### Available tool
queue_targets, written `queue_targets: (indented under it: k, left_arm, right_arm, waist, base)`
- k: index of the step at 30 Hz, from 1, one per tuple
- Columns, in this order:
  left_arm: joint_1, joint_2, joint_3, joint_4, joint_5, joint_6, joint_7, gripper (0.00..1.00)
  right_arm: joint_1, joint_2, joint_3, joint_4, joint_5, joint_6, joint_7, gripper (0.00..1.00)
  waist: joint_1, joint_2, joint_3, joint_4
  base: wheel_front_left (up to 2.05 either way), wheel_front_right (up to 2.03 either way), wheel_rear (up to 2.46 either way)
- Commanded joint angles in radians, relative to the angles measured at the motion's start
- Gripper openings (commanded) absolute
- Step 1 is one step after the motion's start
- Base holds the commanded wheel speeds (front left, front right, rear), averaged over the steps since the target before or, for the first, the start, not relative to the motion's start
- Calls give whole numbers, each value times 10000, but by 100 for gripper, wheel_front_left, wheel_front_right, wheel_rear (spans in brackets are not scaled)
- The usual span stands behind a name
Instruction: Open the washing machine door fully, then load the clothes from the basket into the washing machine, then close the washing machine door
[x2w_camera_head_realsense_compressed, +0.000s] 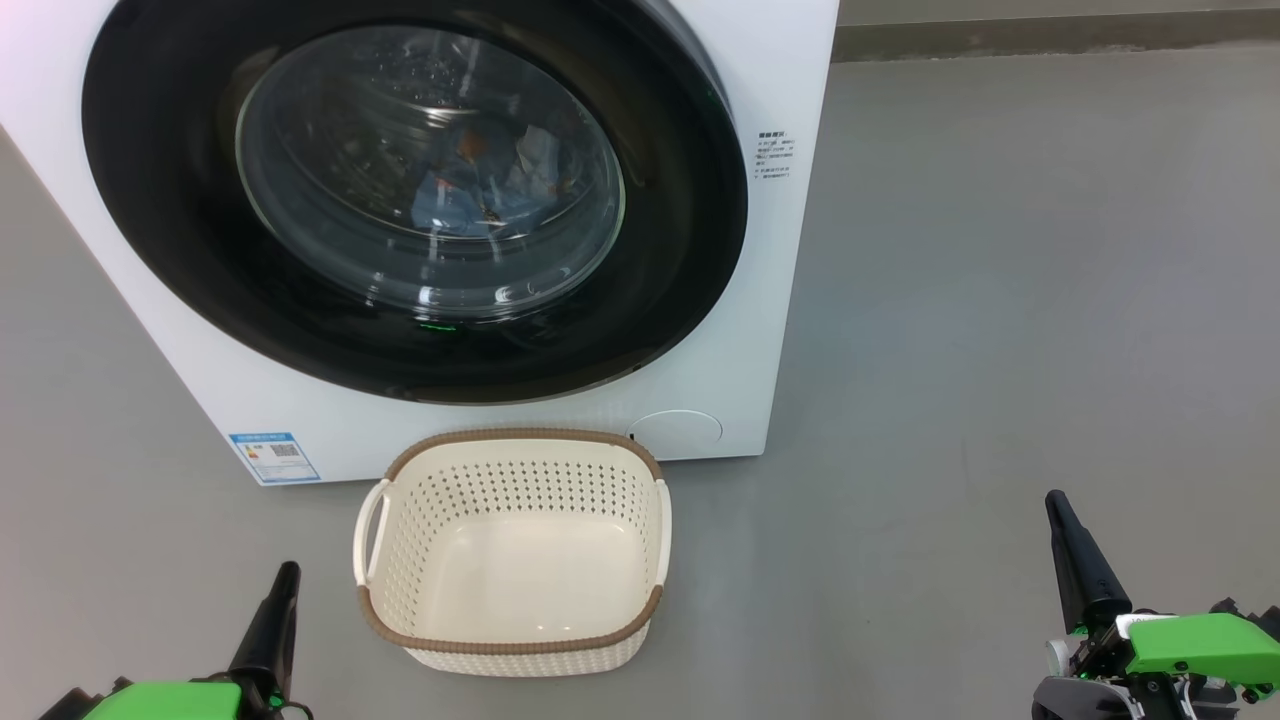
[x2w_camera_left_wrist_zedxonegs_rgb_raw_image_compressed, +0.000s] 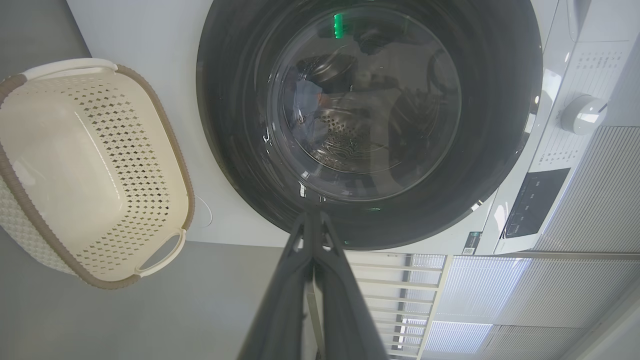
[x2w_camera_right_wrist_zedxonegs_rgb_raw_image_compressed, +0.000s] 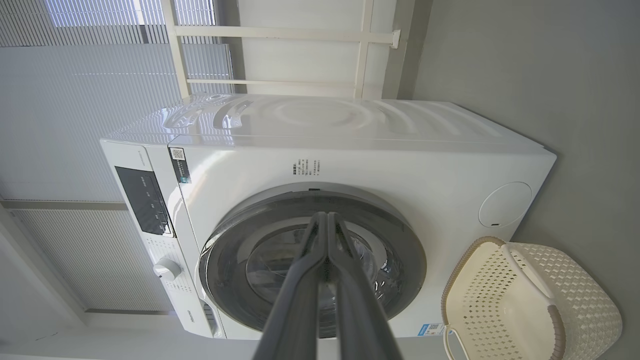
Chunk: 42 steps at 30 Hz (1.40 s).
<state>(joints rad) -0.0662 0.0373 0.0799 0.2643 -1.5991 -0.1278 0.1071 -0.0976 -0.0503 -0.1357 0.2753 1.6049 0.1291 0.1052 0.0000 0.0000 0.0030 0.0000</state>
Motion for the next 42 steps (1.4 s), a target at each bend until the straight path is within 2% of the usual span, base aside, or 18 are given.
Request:
queue_targets:
  k: [1,42]
  left_arm:
    - [-420,130,351,-190,-85,-29,70,0]
    - [-419,129,346,-191,-89,-29,67,0]
  right_arm:
    - [-102,-10,224,-305,41,16,76,0]
    - [-103,-4,215,-305,34,16,83,0]
  waist:
    - [0,0,0,0]
    - [0,0,0,0]
  base:
    - [0,0,0]
    - [0,0,0]
